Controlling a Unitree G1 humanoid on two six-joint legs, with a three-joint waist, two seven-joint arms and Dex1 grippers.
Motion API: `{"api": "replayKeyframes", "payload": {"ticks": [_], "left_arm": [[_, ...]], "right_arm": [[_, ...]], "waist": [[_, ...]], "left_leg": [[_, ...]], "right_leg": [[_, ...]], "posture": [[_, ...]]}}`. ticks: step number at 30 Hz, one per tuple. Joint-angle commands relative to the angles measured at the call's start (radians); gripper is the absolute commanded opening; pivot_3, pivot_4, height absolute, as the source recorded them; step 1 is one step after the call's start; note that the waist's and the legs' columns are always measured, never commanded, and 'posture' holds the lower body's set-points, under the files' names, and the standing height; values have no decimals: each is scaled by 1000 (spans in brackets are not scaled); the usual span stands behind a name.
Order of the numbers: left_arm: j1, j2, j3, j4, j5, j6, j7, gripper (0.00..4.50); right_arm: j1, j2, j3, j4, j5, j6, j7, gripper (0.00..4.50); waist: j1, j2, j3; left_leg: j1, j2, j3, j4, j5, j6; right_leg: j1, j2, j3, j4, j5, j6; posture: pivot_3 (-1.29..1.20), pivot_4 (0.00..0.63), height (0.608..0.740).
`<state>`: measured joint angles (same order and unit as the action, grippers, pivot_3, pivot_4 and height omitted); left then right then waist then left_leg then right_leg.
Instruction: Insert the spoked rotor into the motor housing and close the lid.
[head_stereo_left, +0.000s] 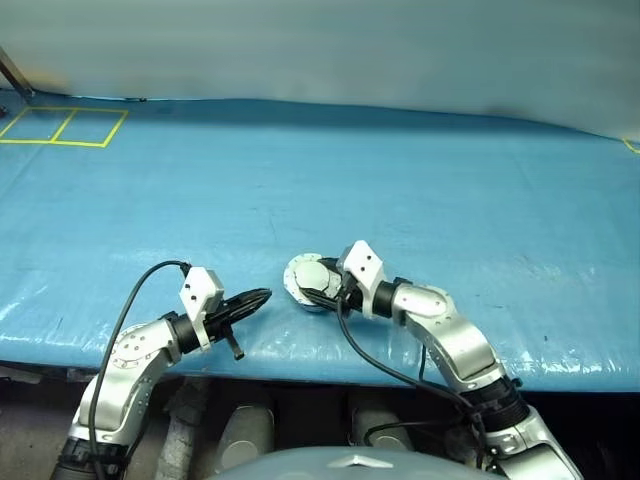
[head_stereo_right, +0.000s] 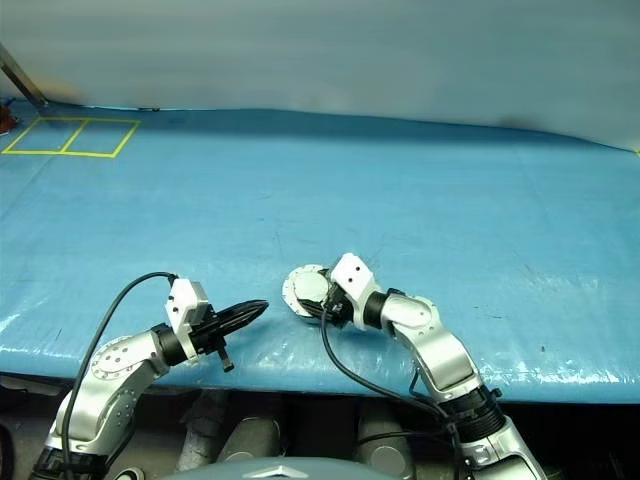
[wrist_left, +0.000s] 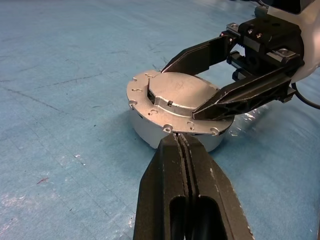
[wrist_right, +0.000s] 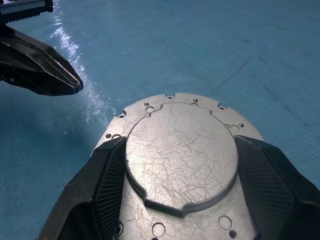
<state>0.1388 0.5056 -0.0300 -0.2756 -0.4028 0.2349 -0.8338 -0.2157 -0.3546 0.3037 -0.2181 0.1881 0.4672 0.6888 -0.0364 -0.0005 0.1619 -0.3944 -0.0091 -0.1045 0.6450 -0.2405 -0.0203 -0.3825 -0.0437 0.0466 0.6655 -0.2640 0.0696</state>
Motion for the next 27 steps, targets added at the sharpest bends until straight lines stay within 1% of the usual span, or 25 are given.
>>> {"api": "replayKeyframes", "payload": {"ticks": [1, 5, 10, 17, 23, 27], "left_arm": [[-10, -1, -4, -30, -4, 2, 0, 15], [-16, -2, -12, -32, -4, 6, 1, 15], [-23, -6, -17, -33, -6, 10, 7, 15], [-23, -6, -18, -49, -8, 24, 11, 15], [-33, -7, -22, -53, -7, 33, 16, 15], [-42, -11, -29, -57, -7, 40, 17, 15]], "right_arm": [[-36, -15, -35, -66, 25, -13, 22, 3026], [-54, -33, -37, -60, 25, -17, 32, 3026], [-44, -42, 2, -26, -21, -40, 25, 3026], [-7, -19, 21, 36, -61, -62, -2, 3026], [2, 19, -4, 77, -65, -57, -48, 3026], [11, 13, 14, 92, -105, -77, -67, 3026]], "waist": [[0, 0, 0], [0, 0, 0], [0, 0, 0], [0, 0, 0], [-1, 0, 0], [-1, 0, 0]], "left_leg": [[0, 0, 0, 0, 0, 0], [-1, 0, 0, -1, 0, 0], [-1, 0, 0, -1, 0, 0], [-1, 0, 0, -1, 0, 0], [1, 1, 0, 0, 0, 0], [1, 0, 0, 0, 1, -1]], "right_leg": [[0, 0, 0, 0, 0, 0], [-1, 0, 0, 0, 0, 0], [-1, 0, 0, 0, 0, 0], [-1, 0, 0, 0, 0, 0], [0, 0, 0, 0, 0, 0], [1, 0, 0, 0, 1, 0]], "posture": [[0, 150, 740], [0, 150, 740], [0, 150, 740], [0, 150, 740], [0, 150, 740], [0, 150, 740]]}}
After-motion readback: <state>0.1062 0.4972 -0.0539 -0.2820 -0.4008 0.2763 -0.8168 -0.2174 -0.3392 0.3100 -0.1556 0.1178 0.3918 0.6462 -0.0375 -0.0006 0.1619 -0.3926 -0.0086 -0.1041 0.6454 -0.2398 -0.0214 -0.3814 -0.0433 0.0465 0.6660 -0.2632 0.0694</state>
